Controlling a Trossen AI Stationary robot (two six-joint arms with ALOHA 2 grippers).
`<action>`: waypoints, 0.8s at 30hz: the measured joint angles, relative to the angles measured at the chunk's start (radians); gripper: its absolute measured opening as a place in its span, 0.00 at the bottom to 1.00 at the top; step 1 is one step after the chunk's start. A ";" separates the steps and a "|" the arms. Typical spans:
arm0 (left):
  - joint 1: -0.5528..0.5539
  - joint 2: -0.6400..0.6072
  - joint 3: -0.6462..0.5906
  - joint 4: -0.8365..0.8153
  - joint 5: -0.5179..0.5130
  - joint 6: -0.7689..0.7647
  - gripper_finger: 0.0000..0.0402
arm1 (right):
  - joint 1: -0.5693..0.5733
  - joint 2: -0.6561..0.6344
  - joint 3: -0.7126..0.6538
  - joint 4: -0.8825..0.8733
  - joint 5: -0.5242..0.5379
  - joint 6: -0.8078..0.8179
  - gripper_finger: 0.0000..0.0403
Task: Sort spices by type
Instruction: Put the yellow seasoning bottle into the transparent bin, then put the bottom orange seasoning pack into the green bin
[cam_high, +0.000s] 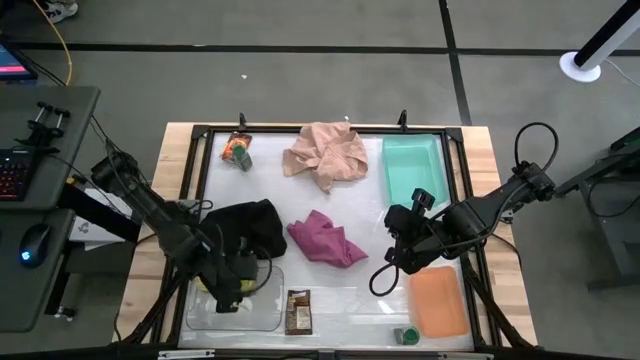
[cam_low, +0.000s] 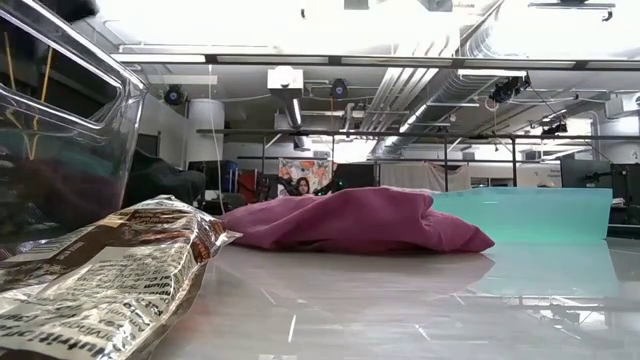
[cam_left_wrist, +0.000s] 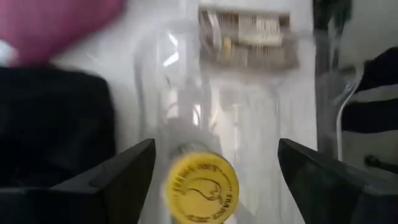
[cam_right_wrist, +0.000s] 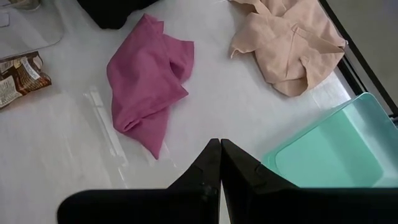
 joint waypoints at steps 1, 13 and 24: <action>0.013 -0.012 0.022 -0.021 -0.016 0.024 0.80 | 0.000 0.000 0.000 0.000 -0.003 -0.001 0.00; 0.351 0.086 0.160 0.297 0.174 0.436 0.79 | 0.000 0.000 0.000 0.000 -0.079 -0.018 0.00; 0.363 0.483 0.242 0.374 0.477 0.424 0.79 | 0.000 0.000 0.000 -0.010 -0.153 -0.130 0.00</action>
